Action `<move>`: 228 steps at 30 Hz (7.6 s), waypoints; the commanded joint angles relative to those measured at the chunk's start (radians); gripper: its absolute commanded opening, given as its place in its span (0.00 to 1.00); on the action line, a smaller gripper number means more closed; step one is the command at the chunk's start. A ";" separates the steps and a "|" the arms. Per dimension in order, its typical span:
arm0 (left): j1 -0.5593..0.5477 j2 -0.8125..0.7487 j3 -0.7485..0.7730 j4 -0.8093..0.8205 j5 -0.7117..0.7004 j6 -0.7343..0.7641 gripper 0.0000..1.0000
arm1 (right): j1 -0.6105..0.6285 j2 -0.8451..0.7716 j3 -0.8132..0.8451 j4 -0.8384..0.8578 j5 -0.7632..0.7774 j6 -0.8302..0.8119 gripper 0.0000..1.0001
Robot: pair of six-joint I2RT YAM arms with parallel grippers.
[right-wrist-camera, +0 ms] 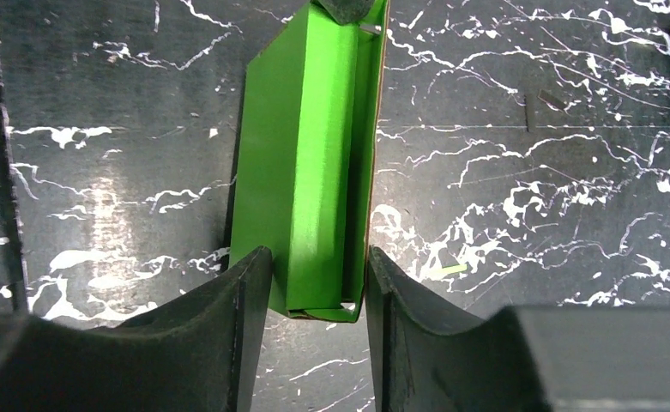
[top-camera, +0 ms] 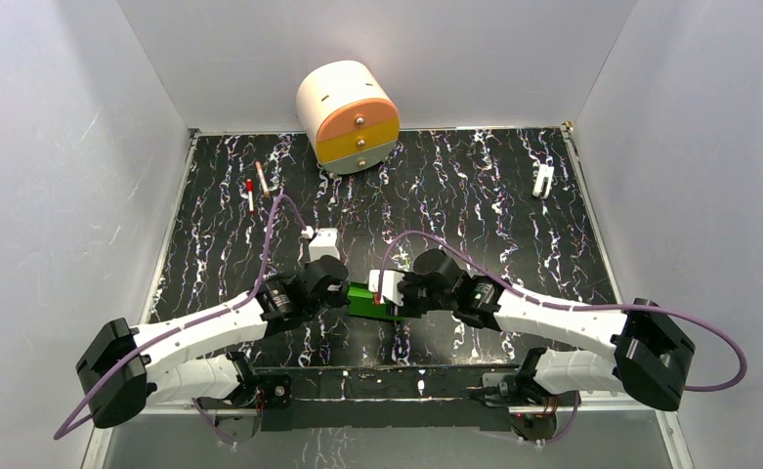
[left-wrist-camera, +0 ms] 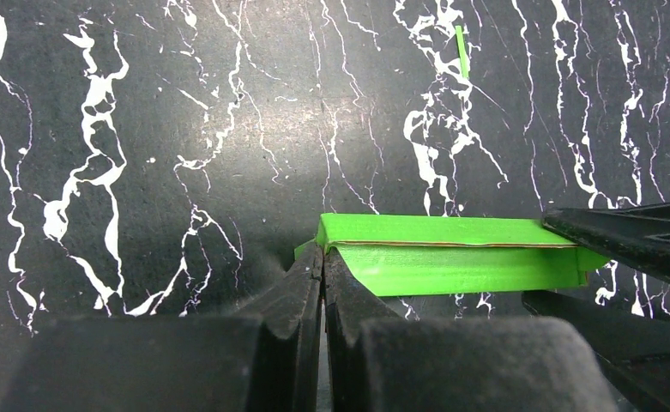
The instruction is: Fold the paper box
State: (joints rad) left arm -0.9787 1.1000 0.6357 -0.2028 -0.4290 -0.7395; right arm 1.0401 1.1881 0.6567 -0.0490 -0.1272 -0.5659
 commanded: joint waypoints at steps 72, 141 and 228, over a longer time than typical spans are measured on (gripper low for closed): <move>0.086 -0.254 -0.334 0.143 -0.061 -0.851 0.46 | 0.356 0.246 -0.068 0.195 0.582 -0.005 0.28; 0.085 -0.149 -0.439 0.276 -0.093 -0.726 0.00 | 0.061 -0.266 -0.361 0.462 0.533 1.682 0.93; 0.376 -0.429 -0.384 0.166 0.407 -0.344 0.78 | -0.245 0.062 -0.317 0.664 0.046 1.440 0.42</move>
State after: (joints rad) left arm -0.6106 0.7078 0.1940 0.0776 0.0364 -1.1103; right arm 0.8036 1.2968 0.2989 0.7246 -0.0792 0.9356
